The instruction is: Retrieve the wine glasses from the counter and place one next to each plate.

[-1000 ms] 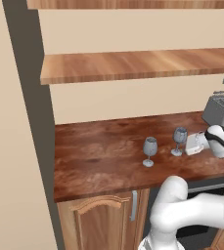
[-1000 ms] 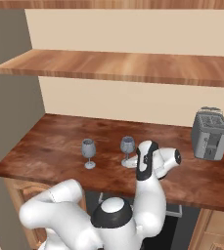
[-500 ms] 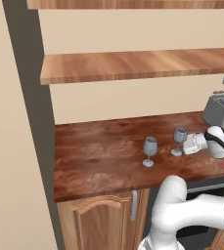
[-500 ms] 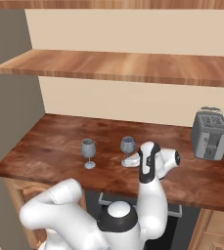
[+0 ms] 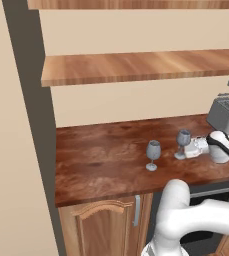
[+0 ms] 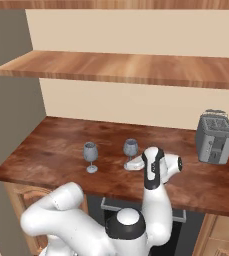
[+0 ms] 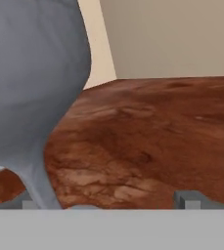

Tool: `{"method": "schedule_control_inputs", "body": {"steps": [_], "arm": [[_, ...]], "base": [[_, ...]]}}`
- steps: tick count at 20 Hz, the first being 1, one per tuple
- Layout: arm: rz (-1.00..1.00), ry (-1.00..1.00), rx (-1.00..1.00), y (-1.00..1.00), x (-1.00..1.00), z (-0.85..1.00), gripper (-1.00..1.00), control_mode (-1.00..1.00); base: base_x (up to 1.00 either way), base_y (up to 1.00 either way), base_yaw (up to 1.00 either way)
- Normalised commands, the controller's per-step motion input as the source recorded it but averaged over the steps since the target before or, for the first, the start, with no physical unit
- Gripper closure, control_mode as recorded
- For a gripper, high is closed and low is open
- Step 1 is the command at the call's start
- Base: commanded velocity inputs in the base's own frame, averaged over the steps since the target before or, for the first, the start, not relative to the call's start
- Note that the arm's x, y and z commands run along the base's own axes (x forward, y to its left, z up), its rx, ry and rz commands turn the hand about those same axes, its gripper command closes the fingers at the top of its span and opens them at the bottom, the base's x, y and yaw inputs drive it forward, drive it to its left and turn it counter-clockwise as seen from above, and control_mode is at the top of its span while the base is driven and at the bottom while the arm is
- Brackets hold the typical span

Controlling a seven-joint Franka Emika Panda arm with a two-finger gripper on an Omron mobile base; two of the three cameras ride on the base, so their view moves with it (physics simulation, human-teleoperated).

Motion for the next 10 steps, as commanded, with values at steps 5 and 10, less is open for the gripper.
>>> {"method": "schedule_control_inputs", "body": {"steps": [5, 10], "arm": [[0.0, 0.0, 0.04, 0.08, 0.11, -0.11, -1.0, -1.0], [0.0, -0.09, 0.0, 0.0, -0.01, 0.1, 1.0, -1.0]], "base": [[0.0, 0.0, 0.0], [0.0, 0.0, 0.0]]}}
